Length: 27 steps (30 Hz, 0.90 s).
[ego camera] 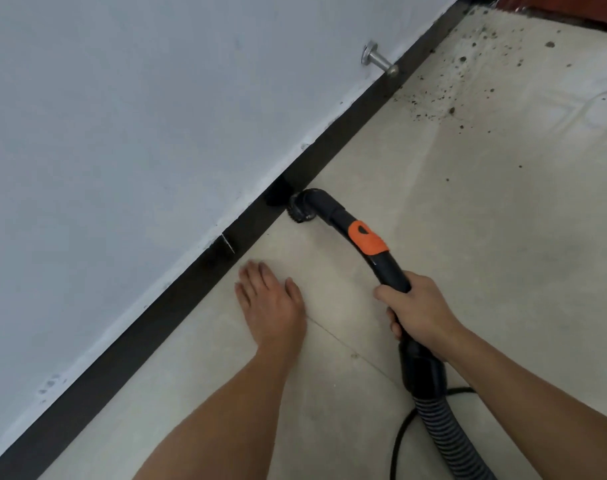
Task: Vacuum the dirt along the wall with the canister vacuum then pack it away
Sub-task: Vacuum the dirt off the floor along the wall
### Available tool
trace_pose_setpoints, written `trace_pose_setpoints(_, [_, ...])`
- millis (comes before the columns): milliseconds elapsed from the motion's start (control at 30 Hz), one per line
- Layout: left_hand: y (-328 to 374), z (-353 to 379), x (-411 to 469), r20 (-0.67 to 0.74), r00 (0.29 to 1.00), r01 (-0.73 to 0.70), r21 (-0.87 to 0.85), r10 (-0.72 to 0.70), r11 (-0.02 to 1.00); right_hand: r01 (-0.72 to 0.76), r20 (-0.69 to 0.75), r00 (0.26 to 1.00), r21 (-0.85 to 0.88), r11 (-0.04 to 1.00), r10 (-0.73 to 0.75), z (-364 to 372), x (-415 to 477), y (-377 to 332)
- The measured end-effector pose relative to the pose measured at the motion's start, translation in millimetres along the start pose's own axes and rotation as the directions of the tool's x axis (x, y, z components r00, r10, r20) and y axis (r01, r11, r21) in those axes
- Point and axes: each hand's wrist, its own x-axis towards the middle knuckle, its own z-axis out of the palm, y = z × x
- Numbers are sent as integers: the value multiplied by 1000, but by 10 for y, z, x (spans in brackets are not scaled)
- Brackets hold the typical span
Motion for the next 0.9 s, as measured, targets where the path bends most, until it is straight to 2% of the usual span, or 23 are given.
trace_pose_setpoints(167, [-499,-128,-278,-13,987,163,10,-163,987,-33,58,998,-30,999,35,304,-350,23])
trace_pose_setpoints(333, [-469,-152,-263,3,985,171,32,-171,985,-46,122,991,-52,998,52,397,-545,151])
trace_pose_setpoints(400, [-479,-156,-258,14,987,160,40,-160,986,-46,47,998,-43,998,48,291,-480,187])
trace_pose_setpoints(467, [-464,-139,-243,16,988,153,42,-153,987,-57,-103,993,-20,998,54,85,-397,238])
trace_pose_setpoints(533, [-458,-132,-244,27,990,135,64,-137,989,-82,-243,965,73,994,98,-207,-367,310])
trace_pose_setpoints(633, [-439,-182,-223,95,995,-1,129,-11,992,-122,-415,885,232,965,212,-693,-444,443])
trace_pose_setpoints(733, [-71,-232,-94,153,955,-275,140,254,951,-112,-517,810,325,939,276,-1061,-438,536])
trace_pose_setpoints(800, [368,-129,87,175,919,-374,114,352,920,-97,-521,809,336,937,271,-1189,-305,528])
trace_pose_setpoints(900, [1097,150,337,191,900,-409,58,392,911,-70,-486,841,336,939,237,-1235,-52,471])
